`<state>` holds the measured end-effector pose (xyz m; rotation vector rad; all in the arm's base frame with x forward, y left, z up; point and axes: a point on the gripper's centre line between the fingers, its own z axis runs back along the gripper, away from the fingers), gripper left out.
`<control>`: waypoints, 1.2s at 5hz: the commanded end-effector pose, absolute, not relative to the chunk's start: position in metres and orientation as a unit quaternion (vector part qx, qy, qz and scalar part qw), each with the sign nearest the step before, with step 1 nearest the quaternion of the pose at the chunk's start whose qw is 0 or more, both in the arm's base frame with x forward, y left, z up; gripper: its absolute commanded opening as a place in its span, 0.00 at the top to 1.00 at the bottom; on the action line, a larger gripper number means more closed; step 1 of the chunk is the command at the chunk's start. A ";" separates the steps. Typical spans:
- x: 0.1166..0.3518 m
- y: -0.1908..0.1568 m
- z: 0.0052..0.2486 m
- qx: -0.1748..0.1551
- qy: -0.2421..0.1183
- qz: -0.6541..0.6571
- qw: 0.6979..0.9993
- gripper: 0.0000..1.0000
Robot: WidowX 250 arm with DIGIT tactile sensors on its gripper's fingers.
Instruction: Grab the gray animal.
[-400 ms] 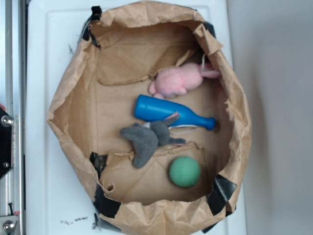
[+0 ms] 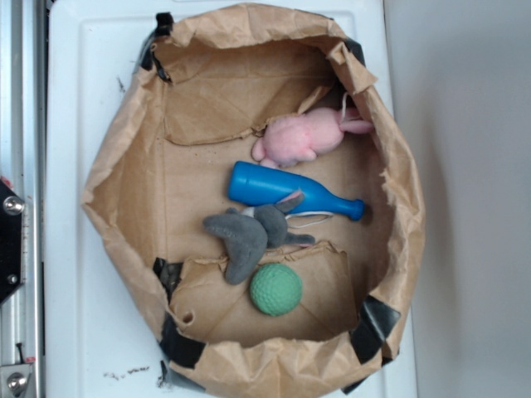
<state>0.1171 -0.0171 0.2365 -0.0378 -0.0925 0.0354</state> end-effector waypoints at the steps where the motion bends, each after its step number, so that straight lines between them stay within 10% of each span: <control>1: 0.181 -0.015 0.243 -0.036 -0.090 0.030 0.995 0.00; 4: 0.272 0.017 0.166 -0.024 -0.123 -0.003 0.992 0.00; 6: 0.282 0.021 0.163 -0.024 -0.122 -0.015 0.992 0.00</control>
